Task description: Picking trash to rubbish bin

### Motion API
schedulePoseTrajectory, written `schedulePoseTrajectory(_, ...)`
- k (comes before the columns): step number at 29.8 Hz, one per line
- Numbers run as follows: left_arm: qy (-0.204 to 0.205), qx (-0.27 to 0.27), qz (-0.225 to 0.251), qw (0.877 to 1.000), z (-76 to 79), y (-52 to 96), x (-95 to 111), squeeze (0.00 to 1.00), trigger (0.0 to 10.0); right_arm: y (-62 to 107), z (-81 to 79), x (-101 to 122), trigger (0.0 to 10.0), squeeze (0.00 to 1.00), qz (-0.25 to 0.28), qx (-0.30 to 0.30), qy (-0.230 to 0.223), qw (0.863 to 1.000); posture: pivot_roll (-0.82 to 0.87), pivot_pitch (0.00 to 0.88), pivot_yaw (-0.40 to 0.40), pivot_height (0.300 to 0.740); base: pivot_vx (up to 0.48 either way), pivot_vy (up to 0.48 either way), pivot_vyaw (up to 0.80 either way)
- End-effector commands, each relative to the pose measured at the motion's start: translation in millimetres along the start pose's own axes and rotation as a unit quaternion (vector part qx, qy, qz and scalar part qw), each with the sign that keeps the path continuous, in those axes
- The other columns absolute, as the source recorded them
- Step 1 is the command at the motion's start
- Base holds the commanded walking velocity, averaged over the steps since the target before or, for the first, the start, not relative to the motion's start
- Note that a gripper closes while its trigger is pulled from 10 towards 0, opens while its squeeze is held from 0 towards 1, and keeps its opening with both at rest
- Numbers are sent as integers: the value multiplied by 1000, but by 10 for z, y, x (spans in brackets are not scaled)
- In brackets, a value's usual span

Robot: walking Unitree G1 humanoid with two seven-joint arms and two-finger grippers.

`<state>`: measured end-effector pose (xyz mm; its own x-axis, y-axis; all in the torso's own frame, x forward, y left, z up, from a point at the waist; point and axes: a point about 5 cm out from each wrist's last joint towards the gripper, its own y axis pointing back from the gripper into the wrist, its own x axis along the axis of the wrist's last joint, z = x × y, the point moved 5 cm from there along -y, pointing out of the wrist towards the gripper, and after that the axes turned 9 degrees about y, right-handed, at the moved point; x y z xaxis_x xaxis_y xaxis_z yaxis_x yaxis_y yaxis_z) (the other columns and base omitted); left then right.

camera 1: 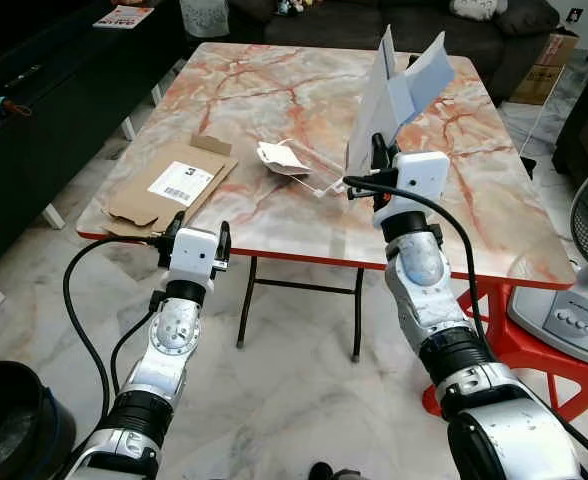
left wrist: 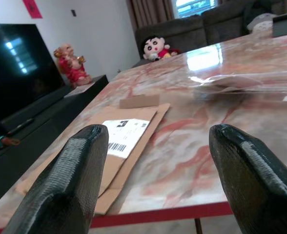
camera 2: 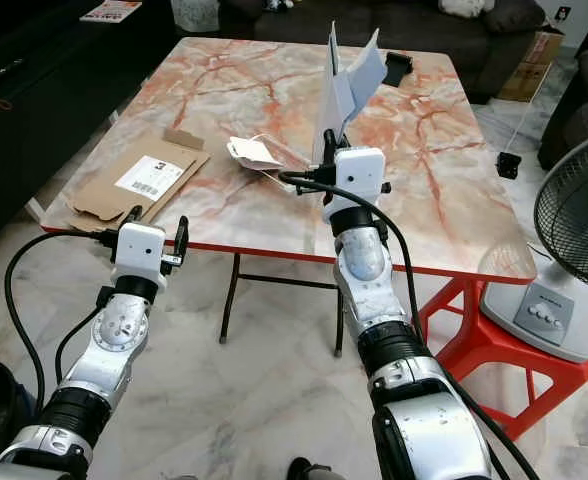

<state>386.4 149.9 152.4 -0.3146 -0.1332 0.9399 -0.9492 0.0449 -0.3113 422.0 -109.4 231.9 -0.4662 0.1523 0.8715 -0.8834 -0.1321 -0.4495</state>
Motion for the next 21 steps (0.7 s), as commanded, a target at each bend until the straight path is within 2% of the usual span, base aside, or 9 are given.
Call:
schedulePoseTrajectory(1,0,4,4,1000,-28,-1,37,0,10000,-14,45,43,10000,0,5,-4,-8,1000,146,100,-11,740,0,0,0)
schedulePoseTrajectory(17,-2,13,-6,1000,-90,23,3,0,10000,30,62,-26,10000,0,-12,-3,-6,1000,144,126,-11,740,0,0,0)
schedulePoseTrajectory(21,-3,15,-8,1000,-99,26,-6,0,10000,38,75,-49,10000,0,-18,-3,-3,1000,142,128,-13,740,-246,0,0)
